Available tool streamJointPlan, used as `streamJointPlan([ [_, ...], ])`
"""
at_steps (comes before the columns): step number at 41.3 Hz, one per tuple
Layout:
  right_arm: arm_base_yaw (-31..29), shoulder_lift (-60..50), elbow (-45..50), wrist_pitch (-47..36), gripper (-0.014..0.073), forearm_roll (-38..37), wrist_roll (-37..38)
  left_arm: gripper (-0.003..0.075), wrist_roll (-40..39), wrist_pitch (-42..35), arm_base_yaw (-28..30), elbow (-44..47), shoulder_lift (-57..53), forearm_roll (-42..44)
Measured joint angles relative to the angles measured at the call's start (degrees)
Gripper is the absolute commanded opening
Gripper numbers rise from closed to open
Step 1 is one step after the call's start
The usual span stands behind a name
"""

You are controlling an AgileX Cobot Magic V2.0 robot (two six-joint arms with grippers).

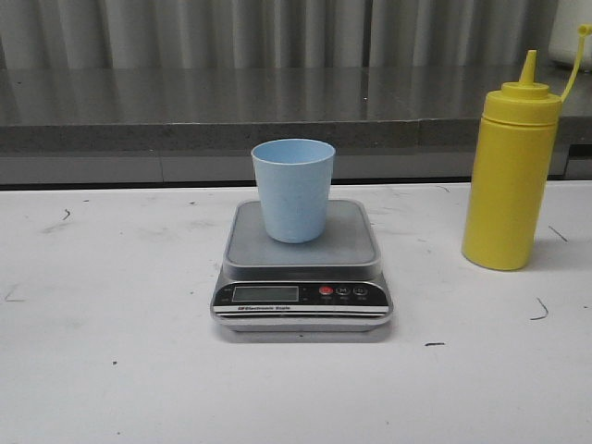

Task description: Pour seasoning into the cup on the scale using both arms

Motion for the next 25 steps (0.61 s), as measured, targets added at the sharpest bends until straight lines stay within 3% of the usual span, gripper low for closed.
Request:
streamJointPlan([
  [8, 0.00, 0.00, 0.00, 0.00, -0.0069, 0.00, 0.00, -0.0020, 0.10, -3.91, 5.68, 7.34, -1.36, -6.52],
  [25, 0.00, 0.00, 0.00, 0.00, -0.0069, 0.10, 0.00, -0.0020, 0.10, -7.45, 3.79, 7.32, -1.36, -4.80],
])
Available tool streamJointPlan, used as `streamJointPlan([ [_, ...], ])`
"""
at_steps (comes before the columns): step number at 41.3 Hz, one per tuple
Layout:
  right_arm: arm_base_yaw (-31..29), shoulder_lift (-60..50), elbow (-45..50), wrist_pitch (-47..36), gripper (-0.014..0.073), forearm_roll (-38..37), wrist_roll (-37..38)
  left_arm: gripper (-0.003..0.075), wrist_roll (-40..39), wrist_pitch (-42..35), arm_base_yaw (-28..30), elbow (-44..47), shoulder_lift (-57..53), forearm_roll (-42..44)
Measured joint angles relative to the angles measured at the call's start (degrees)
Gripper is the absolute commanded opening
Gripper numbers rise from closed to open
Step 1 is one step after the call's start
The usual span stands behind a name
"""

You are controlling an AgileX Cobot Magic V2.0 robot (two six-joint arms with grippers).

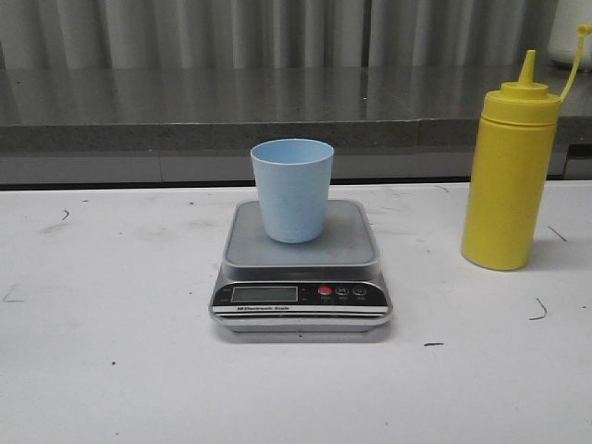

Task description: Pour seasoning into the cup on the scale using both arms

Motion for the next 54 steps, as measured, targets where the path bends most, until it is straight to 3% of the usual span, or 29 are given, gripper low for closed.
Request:
streamJointPlan([
  [11, 0.00, 0.00, 0.00, 0.00, -0.0069, 0.00, 0.00, -0.0020, 0.00, -4.47, 0.00, 0.00, 0.00, 0.00],
  [54, -0.16, -0.28, 0.00, 0.00, -0.0069, 0.00, 0.00, -0.0020, 0.04, -4.73, 0.00, 0.00, 0.00, 0.00],
])
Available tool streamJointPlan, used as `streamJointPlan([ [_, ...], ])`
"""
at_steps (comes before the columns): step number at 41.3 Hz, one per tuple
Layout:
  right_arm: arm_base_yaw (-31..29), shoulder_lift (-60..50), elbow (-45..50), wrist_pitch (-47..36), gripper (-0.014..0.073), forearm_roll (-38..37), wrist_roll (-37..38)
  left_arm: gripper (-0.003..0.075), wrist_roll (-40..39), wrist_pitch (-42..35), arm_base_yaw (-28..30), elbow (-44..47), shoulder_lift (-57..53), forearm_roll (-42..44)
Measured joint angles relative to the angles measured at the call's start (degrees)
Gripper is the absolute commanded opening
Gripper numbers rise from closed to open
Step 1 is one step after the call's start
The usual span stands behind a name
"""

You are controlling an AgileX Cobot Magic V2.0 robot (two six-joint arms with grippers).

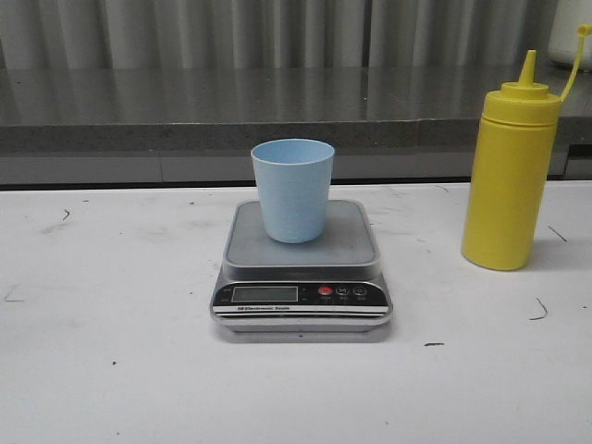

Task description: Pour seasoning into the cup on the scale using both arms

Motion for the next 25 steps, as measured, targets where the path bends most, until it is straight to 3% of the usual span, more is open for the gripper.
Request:
streamJointPlan([
  [8, -6.07, -4.48, 4.70, -5.52, -0.0063, 3.61, -2.11, -0.0020, 0.00, 0.00, 0.00, 0.00, 0.00, 0.00],
  [14, -10.76, -9.34, 13.83, -17.12, -0.0067, 5.79, -7.57, -0.0020, 0.00, 0.00, 0.00, 0.00, 0.00, 0.00],
  [25, -17.35, -18.25, 30.74, -36.40, -0.0067, 6.17, -8.99, -0.0020, 0.00, 0.00, 0.00, 0.00, 0.00, 0.00],
])
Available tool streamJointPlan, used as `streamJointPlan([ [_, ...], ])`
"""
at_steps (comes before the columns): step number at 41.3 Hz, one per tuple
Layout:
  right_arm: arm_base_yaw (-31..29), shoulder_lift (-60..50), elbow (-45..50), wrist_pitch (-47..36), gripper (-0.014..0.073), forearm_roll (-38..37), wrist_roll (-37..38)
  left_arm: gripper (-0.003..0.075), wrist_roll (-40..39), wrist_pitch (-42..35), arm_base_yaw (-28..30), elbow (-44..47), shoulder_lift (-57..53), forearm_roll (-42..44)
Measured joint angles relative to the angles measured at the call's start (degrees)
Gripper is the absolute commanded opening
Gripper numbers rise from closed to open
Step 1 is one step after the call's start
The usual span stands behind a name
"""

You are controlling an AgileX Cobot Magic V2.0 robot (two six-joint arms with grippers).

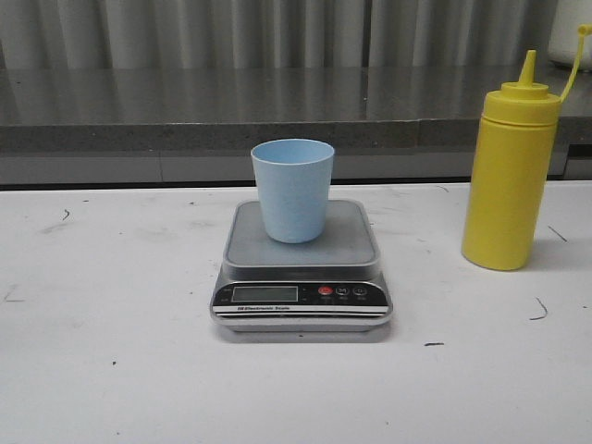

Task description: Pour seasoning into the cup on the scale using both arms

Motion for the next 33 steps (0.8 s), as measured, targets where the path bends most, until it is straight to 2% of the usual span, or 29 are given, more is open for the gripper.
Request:
streamJointPlan([
  [8, -0.92, -2.68, 9.28, -10.45, -0.0067, 0.00, 0.00, -0.0020, 0.00, 0.00, 0.00, 0.00, 0.00, 0.00],
  [15, -1.02, -2.68, 12.02, -17.57, -0.0067, 0.09, 0.00, -0.0020, 0.00, -0.09, 0.00, 0.00, 0.00, 0.00],
  [33, -1.02, -2.68, 12.11, -19.27, -0.0067, 0.09, 0.00, -0.0020, 0.00, -0.09, 0.00, 0.00, 0.00, 0.00],
])
